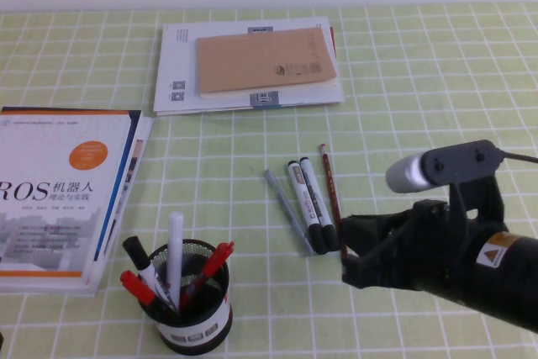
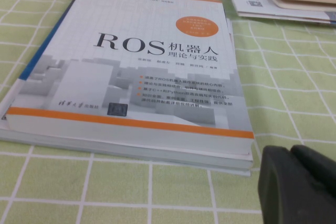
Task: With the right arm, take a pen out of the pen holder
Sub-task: 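Take a marker out of the pen holder and lay it on the table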
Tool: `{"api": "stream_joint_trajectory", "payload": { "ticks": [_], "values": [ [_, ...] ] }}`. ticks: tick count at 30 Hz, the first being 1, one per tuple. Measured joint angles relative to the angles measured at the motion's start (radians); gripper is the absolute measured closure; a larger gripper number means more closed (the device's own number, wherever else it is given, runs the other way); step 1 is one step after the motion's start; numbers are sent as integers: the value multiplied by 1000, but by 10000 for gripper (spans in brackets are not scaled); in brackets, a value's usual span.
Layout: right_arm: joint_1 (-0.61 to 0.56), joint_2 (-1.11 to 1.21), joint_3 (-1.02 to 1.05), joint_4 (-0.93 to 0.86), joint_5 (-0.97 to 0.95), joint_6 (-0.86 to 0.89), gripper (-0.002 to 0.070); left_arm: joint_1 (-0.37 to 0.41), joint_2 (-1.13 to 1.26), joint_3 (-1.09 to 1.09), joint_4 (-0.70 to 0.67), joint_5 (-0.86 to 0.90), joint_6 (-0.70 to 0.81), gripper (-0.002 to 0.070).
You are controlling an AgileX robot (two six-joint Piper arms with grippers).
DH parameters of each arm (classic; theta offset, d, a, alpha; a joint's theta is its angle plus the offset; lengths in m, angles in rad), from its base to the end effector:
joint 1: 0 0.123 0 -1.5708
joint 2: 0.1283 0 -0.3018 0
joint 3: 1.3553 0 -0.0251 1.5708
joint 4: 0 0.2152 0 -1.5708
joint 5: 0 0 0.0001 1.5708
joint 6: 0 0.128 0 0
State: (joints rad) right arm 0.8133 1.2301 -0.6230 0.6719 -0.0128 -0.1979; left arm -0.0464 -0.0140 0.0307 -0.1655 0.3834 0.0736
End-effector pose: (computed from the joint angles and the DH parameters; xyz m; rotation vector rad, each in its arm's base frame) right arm 0.1706 0.1790 0.2704 -0.3623 2.1449 0.7587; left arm 0.0344 -0.0095 0.1588 0.0107 1.8809 -0.1448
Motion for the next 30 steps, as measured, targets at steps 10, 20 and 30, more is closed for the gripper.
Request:
{"api": "stream_joint_trajectory", "payload": {
  "ticks": [10, 20, 30],
  "values": [
    [177, 111, -36, 22, -227, 32, 457, 0, 0, 0, 0, 0, 0, 683],
    [291, 253, 73, -205, -797, 323, 288, 0, 0, 0, 0, 0, 0, 683],
    [297, 506, 102, -421, -1112, 606, 285, 0, 0, 0, 0, 0, 0, 683]
  ]
}}
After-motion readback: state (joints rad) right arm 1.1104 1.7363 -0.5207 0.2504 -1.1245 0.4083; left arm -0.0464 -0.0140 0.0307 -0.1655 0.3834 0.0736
